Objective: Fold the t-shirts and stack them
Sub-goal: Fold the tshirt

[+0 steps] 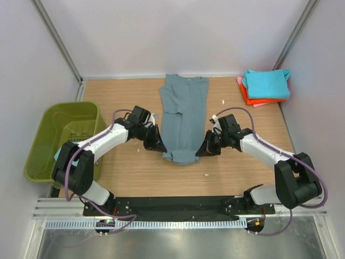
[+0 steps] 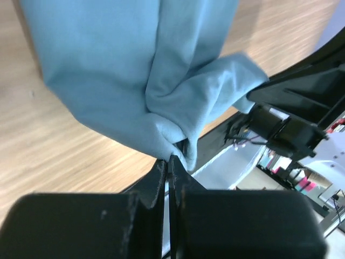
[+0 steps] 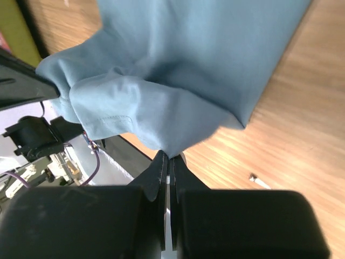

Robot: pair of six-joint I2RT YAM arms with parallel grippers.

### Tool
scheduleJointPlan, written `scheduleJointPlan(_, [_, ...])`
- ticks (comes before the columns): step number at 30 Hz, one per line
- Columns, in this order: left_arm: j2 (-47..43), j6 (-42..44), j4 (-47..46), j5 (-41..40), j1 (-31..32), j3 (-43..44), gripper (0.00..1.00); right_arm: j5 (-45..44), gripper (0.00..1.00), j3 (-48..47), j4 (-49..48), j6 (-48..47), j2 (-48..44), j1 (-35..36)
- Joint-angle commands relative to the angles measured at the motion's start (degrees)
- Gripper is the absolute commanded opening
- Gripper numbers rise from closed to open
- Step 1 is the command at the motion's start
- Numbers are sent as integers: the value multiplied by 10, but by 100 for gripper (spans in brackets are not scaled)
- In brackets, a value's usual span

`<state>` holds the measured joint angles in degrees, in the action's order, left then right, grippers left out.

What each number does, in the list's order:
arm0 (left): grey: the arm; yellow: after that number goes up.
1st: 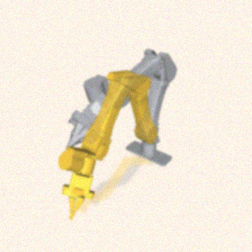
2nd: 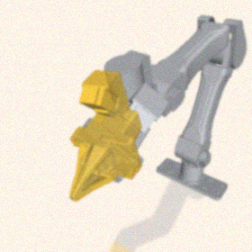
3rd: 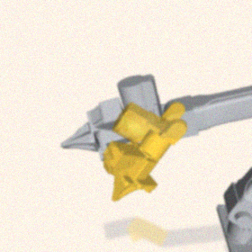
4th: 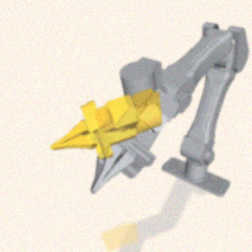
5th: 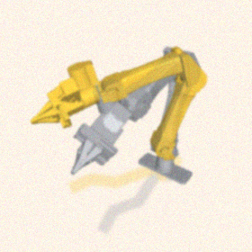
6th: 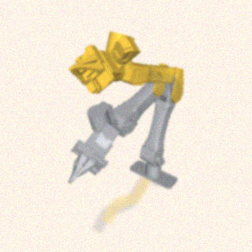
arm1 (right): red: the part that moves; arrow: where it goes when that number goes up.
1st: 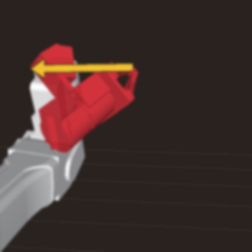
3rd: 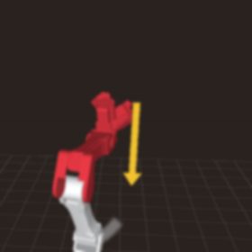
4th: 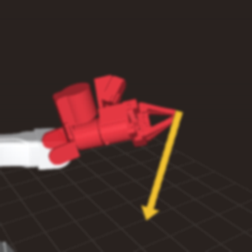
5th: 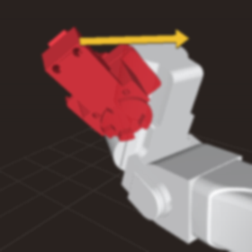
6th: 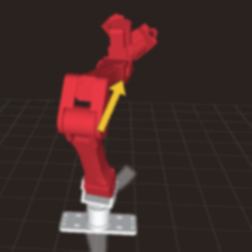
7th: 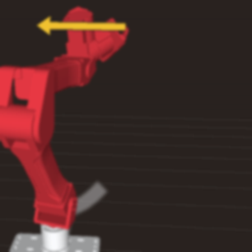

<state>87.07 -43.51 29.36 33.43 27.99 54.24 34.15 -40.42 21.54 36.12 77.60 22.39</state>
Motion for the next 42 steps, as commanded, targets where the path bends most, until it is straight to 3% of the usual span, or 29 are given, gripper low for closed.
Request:
scheduleJointPlan(1, [39,33,39,8,-20,66,0,2,2,-58,24,-52,-1,-25])
scheduleJointPlan(11, [181,76,69,-3,-72,260,0,15,2,-181,-52,-47,90,-111])
scheduleJointPlan(24, [346,91,-4,-58,-86,461,0,8,1,-296,-118,-70,250,-142])
scheduleJointPlan(35, [410,86,-18,-106,-102,525,2,-8,1,-403,-129,-83,359,-147])
scheduleJointPlan(36, [415,84,-28,-114,-101,526,14,-13,3,-405,-130,-84,363,-147])
scheduleJointPlan(37, [419,88,-32,-114,-101,529,23,-23,12,-408,-129,-87,367,-147])
scheduleJointPlan(38, [421,94,-33,-120,-101,540,31,-28,26,-413,-126,-97,366,-147])
scheduleJointPlan(39, [420,105,-14,-139,-99,547,41,-31,47,-416,-113,-101,360,-149])
scheduleJointPlan(40, [415,117,-2,-144,-98,554,44,-34,62,-418,-106,-105,353,-152])
scheduleJointPlan(42, [391,145,40,-148,-100,553,51,-33,71,-411,-77,-101,319,-163])
